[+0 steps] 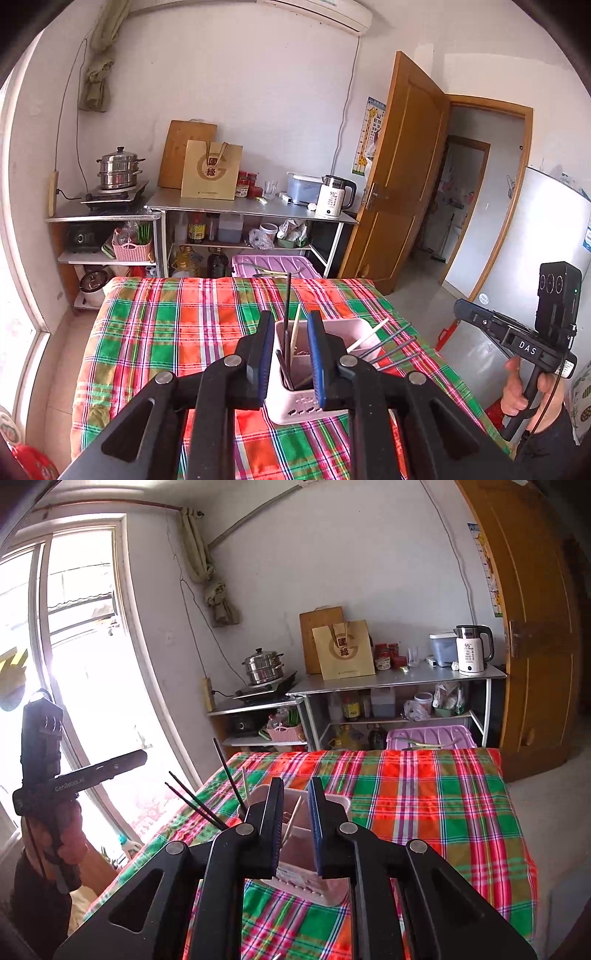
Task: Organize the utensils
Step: 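Open the left tool into the basket while the right tool releases its chopstick, then withdraw both tools and lower them toward the thin metal chopsticks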
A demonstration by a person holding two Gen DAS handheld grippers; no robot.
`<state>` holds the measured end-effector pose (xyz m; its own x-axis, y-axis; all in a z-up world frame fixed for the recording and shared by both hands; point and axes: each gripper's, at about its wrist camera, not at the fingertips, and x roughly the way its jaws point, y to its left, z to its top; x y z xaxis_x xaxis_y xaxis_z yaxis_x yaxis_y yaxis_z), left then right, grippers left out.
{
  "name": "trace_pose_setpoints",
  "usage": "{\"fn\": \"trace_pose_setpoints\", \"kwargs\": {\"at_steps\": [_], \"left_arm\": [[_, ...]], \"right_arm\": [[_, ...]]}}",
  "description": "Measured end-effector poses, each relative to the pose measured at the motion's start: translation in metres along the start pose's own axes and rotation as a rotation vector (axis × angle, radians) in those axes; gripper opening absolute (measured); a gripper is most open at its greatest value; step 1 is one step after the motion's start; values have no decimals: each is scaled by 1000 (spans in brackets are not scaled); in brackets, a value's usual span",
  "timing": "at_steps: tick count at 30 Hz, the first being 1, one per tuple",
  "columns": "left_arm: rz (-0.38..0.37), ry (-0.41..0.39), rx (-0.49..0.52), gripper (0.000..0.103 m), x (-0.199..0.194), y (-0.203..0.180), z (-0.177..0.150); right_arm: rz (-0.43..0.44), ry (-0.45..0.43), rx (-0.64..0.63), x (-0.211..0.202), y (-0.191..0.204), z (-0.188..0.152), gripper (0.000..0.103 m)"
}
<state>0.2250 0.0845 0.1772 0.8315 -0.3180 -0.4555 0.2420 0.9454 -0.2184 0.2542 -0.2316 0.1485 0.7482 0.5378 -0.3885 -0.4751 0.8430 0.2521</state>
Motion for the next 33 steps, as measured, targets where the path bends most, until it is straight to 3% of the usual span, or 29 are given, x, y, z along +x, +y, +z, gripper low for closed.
{"fn": "trace_pose_setpoints", "kwargs": {"at_steps": [8,14,25,33], "left_arm": [[-36,0,18,18,-39,-27,-63],[-57,61,11,18,-38,-43,-113],[-64,270,16,18,19,-66,-181],[-63,439,44,18,76,-85,-213]], "right_arm": [[-5,-1,-25,-53,5,-44,14],[-29,43,-17,-72,-1,-82,14],[-99,182,-5,-54,-24,-132,14],[-156,363,-56,-8,-35,-166,14]]}}
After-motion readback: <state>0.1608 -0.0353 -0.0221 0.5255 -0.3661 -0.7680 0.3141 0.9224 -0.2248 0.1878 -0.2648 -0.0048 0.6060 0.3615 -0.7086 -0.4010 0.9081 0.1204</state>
